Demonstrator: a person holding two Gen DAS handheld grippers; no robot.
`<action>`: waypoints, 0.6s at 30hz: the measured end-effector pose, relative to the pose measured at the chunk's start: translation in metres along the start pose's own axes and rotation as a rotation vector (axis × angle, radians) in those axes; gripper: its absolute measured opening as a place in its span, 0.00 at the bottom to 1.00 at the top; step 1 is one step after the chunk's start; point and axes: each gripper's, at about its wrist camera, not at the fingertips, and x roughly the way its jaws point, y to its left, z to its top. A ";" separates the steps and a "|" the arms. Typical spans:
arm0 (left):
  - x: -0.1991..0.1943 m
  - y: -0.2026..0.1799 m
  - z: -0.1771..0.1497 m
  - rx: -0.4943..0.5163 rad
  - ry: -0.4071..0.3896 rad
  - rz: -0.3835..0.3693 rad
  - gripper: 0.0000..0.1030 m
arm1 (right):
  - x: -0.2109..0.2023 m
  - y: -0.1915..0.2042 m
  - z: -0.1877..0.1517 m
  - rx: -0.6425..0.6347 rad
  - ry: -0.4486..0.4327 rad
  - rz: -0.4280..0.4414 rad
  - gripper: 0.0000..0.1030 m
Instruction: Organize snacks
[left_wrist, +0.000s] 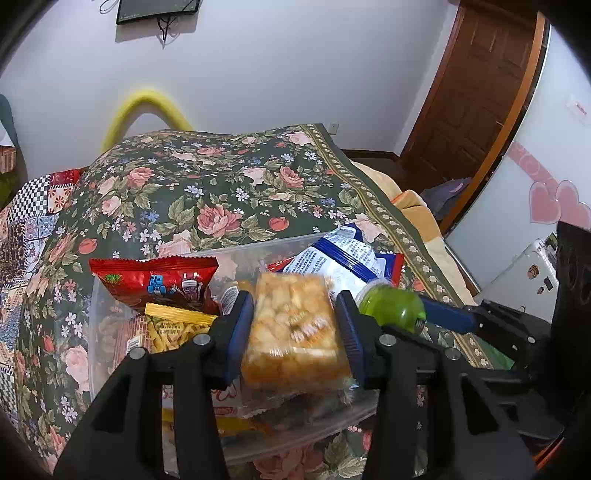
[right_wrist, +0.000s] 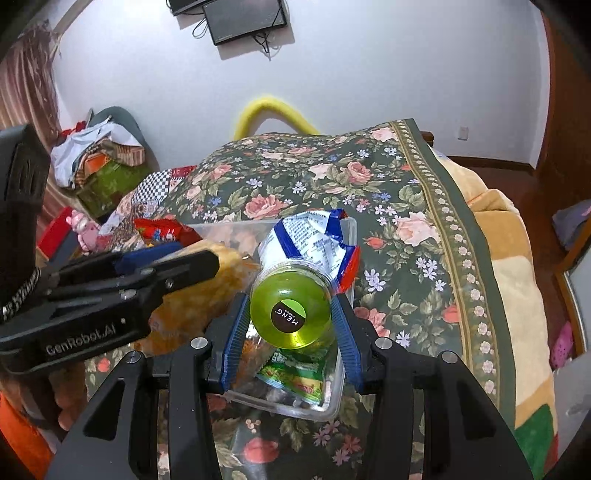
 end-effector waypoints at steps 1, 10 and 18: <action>-0.002 0.000 -0.001 -0.003 -0.001 0.002 0.51 | 0.000 0.001 -0.002 -0.001 0.010 0.004 0.41; -0.046 -0.001 -0.011 -0.015 -0.065 -0.004 0.53 | -0.019 0.001 -0.002 0.019 -0.014 -0.014 0.42; -0.139 -0.022 -0.027 0.038 -0.230 0.054 0.53 | -0.089 0.020 0.006 0.005 -0.141 -0.005 0.42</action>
